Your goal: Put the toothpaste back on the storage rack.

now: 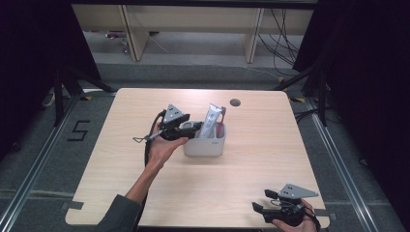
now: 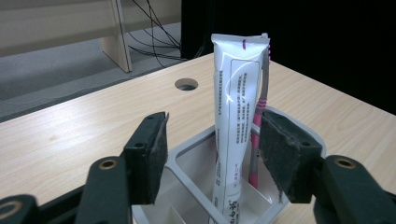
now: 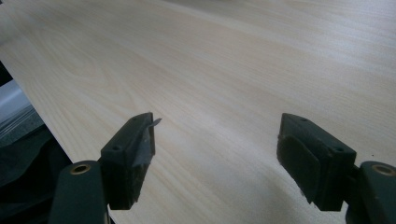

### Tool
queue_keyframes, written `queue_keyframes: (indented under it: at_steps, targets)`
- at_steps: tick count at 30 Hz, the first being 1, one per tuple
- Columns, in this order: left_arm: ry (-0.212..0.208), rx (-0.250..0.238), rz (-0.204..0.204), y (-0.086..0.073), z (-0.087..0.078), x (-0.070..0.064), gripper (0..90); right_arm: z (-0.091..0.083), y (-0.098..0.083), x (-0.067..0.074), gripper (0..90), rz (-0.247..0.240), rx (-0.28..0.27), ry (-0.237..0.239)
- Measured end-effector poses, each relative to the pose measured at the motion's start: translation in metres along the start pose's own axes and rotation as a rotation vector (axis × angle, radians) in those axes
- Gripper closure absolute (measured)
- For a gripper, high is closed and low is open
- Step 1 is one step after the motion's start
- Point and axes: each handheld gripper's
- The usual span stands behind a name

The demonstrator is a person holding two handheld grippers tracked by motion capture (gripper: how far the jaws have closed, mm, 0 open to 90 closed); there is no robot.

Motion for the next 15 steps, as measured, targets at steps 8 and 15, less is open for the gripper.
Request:
queue_keyframes:
  at_steps: [8,15]
  targets:
    - [-0.004,0.014,-0.011,-0.001,-0.010,0.000,31.9,0.000,0.000,0.000,28.6,-0.001,0.001,0.000]
    - [-0.023,0.029,-0.044,-0.002,-0.024,0.003,26.8,0.000,0.000,0.000,28.6,-0.005,0.002,-0.002]
Point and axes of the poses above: each handheld gripper's, and its own axes: z roughly forward along the jaws, y roughly out of its top, x roughly to its left, and after that the axes turned 8 degrees about -x, right-handed
